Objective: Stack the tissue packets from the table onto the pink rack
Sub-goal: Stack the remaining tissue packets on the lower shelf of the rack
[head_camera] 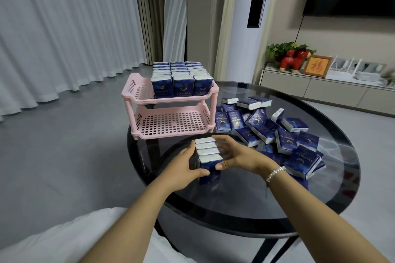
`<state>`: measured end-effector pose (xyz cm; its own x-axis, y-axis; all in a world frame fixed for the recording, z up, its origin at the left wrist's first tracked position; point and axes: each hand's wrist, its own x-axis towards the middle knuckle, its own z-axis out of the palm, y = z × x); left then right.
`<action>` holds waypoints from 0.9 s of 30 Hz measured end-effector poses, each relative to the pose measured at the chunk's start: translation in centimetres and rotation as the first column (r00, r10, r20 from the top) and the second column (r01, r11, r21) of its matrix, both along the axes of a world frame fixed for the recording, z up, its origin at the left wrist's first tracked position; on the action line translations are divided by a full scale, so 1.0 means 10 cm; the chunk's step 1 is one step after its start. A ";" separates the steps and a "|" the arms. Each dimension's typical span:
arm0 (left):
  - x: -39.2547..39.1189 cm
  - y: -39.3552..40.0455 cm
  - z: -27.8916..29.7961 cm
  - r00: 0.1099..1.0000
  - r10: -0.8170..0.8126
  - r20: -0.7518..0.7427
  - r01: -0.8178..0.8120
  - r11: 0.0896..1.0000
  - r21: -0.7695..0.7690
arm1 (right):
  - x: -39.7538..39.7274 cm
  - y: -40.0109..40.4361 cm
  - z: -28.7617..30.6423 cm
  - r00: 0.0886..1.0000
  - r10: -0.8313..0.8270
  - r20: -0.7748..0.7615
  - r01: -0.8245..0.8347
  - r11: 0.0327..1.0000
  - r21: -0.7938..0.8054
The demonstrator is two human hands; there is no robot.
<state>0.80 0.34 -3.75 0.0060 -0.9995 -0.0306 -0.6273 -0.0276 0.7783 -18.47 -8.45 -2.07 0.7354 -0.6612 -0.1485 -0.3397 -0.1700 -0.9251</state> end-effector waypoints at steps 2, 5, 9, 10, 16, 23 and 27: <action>0.02 0.00 0.03 0.998 0.015 -0.062 -0.015 1.000 0.006 | 0.02 0.00 0.04 1.000 -0.007 0.007 0.007 1.000 -0.004; 0.09 0.00 0.14 0.986 0.015 -0.163 -0.018 1.000 -0.020 | 0.05 -0.01 0.18 0.999 -0.020 0.028 0.021 1.000 -0.017; 0.20 0.06 0.46 0.965 -0.027 -0.259 -0.002 0.994 -0.112 | 0.13 -0.04 0.52 0.999 -0.021 0.026 0.022 0.998 -0.064; 0.24 0.07 0.56 0.964 -0.041 -0.264 0.005 0.991 -0.137 | 0.17 -0.04 0.64 1.000 -0.016 0.018 0.017 0.996 -0.089; 0.60 0.13 1.20 0.965 -0.069 -0.252 0.010 0.973 -0.230 | 0.49 0.01 1.34 0.999 0.031 -0.033 -0.039 0.963 -0.268; 1.12 0.01 1.72 0.972 -0.036 -0.233 -0.029 0.963 -0.266 | 1.03 -0.14 1.88 0.997 0.078 -0.012 -0.078 0.945 -0.316; 1.40 -0.16 1.93 0.970 -0.008 -0.244 -0.062 0.958 -0.280 | 1.37 -0.38 2.05 0.994 0.112 -0.006 -0.108 0.934 -0.340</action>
<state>14.77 -1.28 15.52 0.0610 -0.9663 0.2502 -0.4234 0.2020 0.8832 -4.75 -12.28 18.47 0.8067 -0.5854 0.0805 -0.2894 -0.5102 -0.8099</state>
